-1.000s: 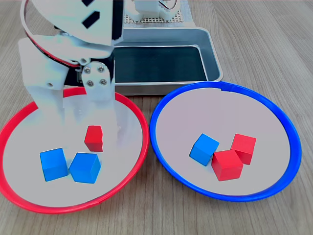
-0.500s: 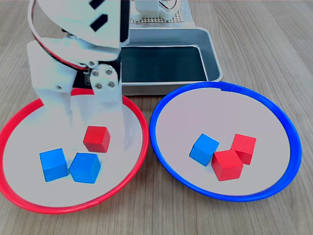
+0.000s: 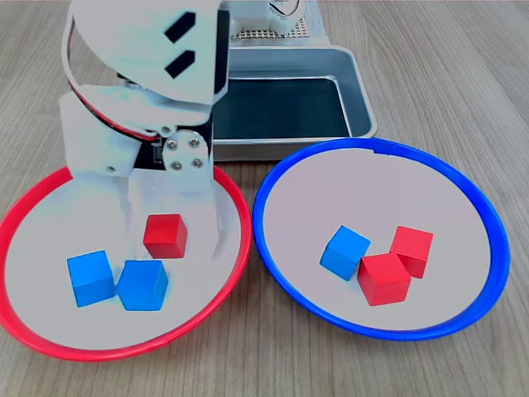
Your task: Relocate any misplaced blocks to their matching dishes.
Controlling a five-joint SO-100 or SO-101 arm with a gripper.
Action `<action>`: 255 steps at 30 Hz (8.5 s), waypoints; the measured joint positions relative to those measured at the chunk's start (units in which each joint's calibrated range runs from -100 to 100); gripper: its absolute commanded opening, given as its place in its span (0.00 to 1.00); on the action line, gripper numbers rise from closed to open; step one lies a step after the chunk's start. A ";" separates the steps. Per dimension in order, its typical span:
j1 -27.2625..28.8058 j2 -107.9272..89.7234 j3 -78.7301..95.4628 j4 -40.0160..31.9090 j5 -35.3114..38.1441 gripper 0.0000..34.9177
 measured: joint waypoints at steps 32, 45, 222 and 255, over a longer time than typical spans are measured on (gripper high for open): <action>1.68 4.18 -6.44 -0.65 0.49 0.48; 1.68 5.71 -8.62 -0.98 1.03 0.26; -25.93 9.97 -28.22 23.16 -22.42 0.01; -2.65 0.09 -21.78 14.93 -2.00 0.01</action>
